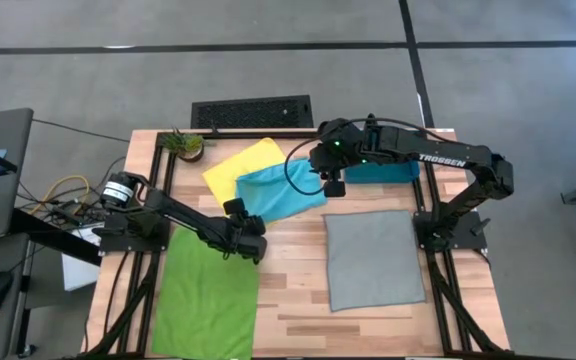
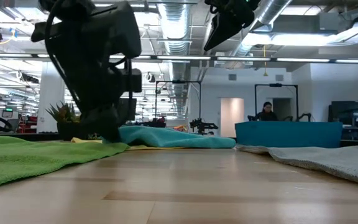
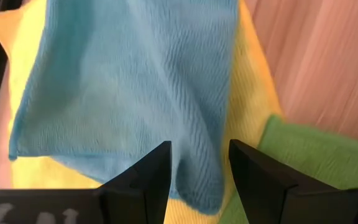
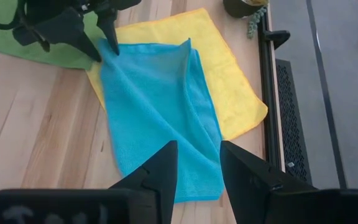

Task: Fold microfiber towels
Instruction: Fold the blue microfiber cloth

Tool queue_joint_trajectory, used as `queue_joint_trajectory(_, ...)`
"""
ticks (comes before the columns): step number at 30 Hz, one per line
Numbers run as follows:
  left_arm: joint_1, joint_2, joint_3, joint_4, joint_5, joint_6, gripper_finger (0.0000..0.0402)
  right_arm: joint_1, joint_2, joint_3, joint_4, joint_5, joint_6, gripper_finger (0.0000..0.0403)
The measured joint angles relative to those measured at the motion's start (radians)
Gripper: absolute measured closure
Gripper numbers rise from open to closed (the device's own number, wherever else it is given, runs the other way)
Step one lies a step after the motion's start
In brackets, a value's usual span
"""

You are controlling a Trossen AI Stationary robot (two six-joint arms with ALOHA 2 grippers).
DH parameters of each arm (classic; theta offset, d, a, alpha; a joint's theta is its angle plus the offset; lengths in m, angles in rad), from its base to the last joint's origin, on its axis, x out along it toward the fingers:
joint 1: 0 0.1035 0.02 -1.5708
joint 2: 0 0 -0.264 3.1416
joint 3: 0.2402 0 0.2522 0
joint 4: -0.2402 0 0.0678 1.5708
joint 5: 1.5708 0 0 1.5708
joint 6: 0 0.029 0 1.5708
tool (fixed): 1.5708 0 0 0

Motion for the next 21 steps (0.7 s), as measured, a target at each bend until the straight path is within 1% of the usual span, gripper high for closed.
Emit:
queue_joint_trajectory(2,0.000,0.000,-0.013,-0.002,0.002,0.000,0.0247,0.000,0.000,0.000,0.000,0.000,0.000,0.0259)
queue_joint_trajectory(5,0.002,0.000,-0.015,-0.001,-0.043,0.006,0.0247,0.000,0.000,0.000,0.000,0.000,0.000,0.0260)
queue_joint_trajectory(8,0.016,0.000,-0.015,0.000,-0.049,0.018,0.0247,0.000,0.000,0.000,0.000,0.000,0.000,0.0261)
queue_joint_trajectory(12,0.048,0.000,-0.015,0.000,-0.013,0.021,0.0247,0.000,0.000,0.000,0.000,0.000,0.000,0.0262)
queue_joint_trajectory(18,0.095,-0.001,-0.012,0.021,0.045,0.075,0.0247,0.000,0.000,0.000,0.001,0.000,0.000,0.0264)
queue_joint_trajectory(21,0.110,-0.002,-0.012,0.024,0.068,0.097,0.0259,0.000,0.000,0.000,0.001,0.000,0.001,0.0265)
